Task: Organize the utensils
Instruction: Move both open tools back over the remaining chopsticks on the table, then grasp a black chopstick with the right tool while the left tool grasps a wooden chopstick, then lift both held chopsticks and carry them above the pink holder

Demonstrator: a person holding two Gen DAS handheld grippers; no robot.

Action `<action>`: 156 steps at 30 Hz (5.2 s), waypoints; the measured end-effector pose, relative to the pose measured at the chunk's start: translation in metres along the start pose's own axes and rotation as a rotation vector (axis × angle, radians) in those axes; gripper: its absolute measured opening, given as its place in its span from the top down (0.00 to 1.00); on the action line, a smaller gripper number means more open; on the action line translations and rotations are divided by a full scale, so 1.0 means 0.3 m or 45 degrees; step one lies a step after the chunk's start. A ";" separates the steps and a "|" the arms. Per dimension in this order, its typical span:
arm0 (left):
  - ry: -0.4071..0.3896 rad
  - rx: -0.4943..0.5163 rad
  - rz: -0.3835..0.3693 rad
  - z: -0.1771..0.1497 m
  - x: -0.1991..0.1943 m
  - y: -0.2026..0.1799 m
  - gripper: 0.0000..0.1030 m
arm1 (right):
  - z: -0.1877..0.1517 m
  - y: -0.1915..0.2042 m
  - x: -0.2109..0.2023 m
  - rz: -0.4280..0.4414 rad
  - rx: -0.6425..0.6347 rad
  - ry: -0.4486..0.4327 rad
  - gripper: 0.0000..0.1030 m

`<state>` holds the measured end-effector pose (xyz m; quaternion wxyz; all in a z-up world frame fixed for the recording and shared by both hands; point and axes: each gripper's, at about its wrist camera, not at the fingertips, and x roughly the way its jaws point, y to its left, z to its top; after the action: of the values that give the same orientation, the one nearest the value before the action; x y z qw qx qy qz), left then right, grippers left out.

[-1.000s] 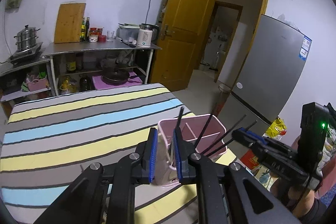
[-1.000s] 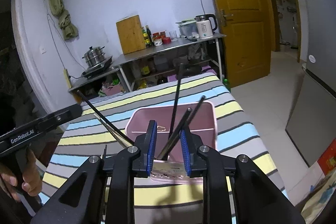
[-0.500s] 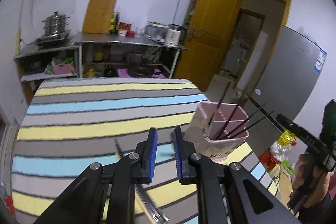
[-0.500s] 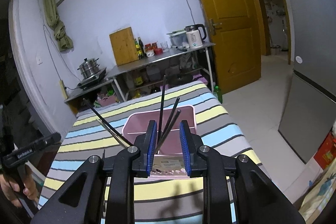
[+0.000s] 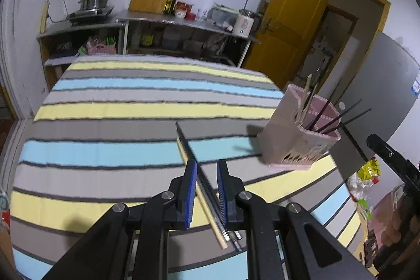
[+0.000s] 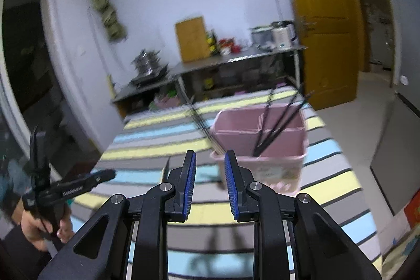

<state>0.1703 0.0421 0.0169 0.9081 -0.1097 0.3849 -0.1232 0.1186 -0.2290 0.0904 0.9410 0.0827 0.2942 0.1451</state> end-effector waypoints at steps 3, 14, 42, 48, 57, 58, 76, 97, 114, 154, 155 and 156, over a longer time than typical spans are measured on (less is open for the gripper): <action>0.049 -0.014 0.017 -0.035 0.053 0.022 0.85 | -0.044 0.034 0.058 0.040 -0.029 0.075 0.78; 0.209 -0.048 0.058 -0.146 0.253 0.051 0.66 | -0.138 0.078 0.187 0.107 -0.088 0.236 0.78; 0.153 0.023 0.299 -0.166 0.259 0.137 0.47 | -0.218 0.149 0.382 0.174 -0.149 0.393 0.78; 0.172 -0.043 0.273 -0.167 0.208 0.242 0.48 | -0.242 0.208 0.505 0.218 -0.202 0.454 0.78; 0.135 -0.007 0.328 -0.121 0.254 0.261 0.47 | -0.249 0.229 0.677 0.200 -0.201 0.522 0.78; 0.130 -0.013 0.335 -0.115 0.260 0.268 0.47 | -0.252 0.231 0.689 0.192 -0.204 0.532 0.78; 0.127 -0.037 0.436 -0.110 0.216 0.352 0.65 | -0.193 0.275 0.653 0.236 -0.199 0.465 0.78; 0.167 -0.023 0.440 0.003 0.297 0.446 0.89 | -0.211 0.409 0.737 0.297 -0.215 0.532 0.78; 0.162 -0.127 0.384 -0.023 0.223 0.545 0.94 | -0.267 0.559 0.871 0.222 -0.334 0.648 0.79; -0.042 -0.028 0.083 0.138 -0.163 0.165 0.95 | -0.011 0.431 0.392 0.310 -0.185 0.290 0.95; -0.042 -0.028 0.078 0.139 -0.167 0.160 0.96 | -0.010 0.429 0.391 0.309 -0.184 0.289 0.95; -0.043 -0.027 0.076 0.141 -0.169 0.160 0.96 | -0.009 0.421 0.386 0.310 -0.183 0.286 0.95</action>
<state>0.1737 0.1074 0.0657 0.9165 -0.1100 0.3740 -0.0901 0.1795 -0.0722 0.0572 0.8812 0.0333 0.3743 0.2869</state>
